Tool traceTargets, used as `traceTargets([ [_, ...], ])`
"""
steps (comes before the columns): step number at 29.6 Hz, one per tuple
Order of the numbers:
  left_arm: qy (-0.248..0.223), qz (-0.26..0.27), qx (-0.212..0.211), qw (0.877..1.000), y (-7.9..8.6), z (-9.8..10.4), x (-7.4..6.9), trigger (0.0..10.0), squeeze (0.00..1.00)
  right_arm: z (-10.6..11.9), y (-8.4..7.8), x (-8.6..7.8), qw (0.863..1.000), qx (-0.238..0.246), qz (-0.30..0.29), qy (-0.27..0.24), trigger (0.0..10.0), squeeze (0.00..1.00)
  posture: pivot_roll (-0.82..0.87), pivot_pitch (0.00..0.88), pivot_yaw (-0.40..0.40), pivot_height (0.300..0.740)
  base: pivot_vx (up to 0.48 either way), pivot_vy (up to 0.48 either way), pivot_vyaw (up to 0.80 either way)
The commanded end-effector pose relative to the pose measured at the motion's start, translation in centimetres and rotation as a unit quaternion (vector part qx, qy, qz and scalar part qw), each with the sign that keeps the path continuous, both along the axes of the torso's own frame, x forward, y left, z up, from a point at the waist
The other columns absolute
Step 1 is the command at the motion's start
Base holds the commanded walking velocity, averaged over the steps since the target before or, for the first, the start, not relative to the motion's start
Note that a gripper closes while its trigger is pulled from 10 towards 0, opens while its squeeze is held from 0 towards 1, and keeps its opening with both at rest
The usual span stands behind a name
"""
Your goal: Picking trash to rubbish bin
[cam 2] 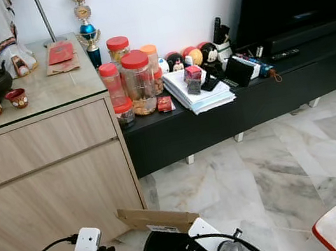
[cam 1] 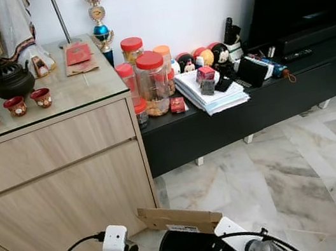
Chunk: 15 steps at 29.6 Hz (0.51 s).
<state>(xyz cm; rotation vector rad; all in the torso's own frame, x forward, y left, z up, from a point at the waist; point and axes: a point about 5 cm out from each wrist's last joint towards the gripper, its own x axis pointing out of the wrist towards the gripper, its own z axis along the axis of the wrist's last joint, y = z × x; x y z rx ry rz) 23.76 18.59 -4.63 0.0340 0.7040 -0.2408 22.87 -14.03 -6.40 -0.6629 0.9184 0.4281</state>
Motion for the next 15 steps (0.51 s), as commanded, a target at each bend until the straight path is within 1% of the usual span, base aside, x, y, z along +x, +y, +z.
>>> traceTargets([
  [1,0.006,0.003,-0.001,1.0,0.12,-0.11,-0.14,10.0,0.0,0.51,-0.1,0.8,1.0,-0.001,-0.008,-0.016,10.0,0.0,0.08,0.002,-0.025,0.74,0.0,0.0,0.0],
  [5,0.006,0.003,-0.001,1.0,0.12,-0.1,-0.14,10.0,0.0,0.53,-0.12,0.82,1.0,-0.002,-0.01,-0.017,10.0,0.0,0.08,0.002,-0.025,0.74,0.0,0.0,0.0],
  [6,0.006,0.003,-0.001,1.0,0.12,-0.1,-0.14,10.0,0.0,0.53,-0.12,0.83,1.0,-0.001,-0.01,-0.018,10.0,0.4,0.08,0.002,-0.025,0.74,0.0,0.0,0.0],
  [7,0.006,0.003,-0.001,1.0,0.12,-0.1,-0.14,10.0,0.0,0.54,-0.14,0.83,1.0,-0.001,-0.011,-0.018,10.0,0.89,0.08,0.002,-0.025,0.74,0.0,0.0,0.0],
  [8,0.006,0.003,-0.001,1.0,0.12,-0.1,-0.14,10.0,0.0,0.53,-0.16,0.83,1.0,-0.001,-0.011,-0.018,10.0,0.99,0.08,0.002,-0.025,0.74,0.0,0.0,0.0],
  [10,0.006,0.003,-0.001,1.0,0.12,-0.1,-0.14,10.0,0.0,0.53,-0.19,0.83,1.0,-0.003,-0.011,-0.018,10.0,0.98,0.08,0.002,-0.025,0.74,0.0,0.0,0.0],
  [11,0.006,0.003,-0.001,1.0,0.12,-0.1,-0.14,10.0,0.0,0.53,-0.24,0.83,1.0,-0.005,-0.012,-0.019,10.0,0.17,0.08,0.002,-0.025,0.74,0.0,0.0,0.0],
  [13,0.006,0.004,-0.001,1.0,0.12,-0.1,-0.14,10.0,0.0,0.53,-0.25,0.83,1.0,-0.005,-0.012,-0.019,10.0,0.17,0.08,0.002,-0.025,0.74,0.0,0.0,0.0],
  [14,0.006,0.004,-0.001,1.0,0.13,-0.09,-0.12,10.0,0.0,0.55,-0.27,0.86,1.0,-0.006,-0.013,-0.019,10.0,0.0,0.08,0.004,-0.025,0.74,0.0,0.0,0.0],
  [15,0.006,0.004,-0.001,1.0,0.14,-0.09,-0.12,10.0,0.0,0.55,-0.28,0.86,1.0,-0.006,-0.013,-0.02,10.0,0.0,0.08,0.004,-0.025,0.74,0.0,0.0,0.0],
])
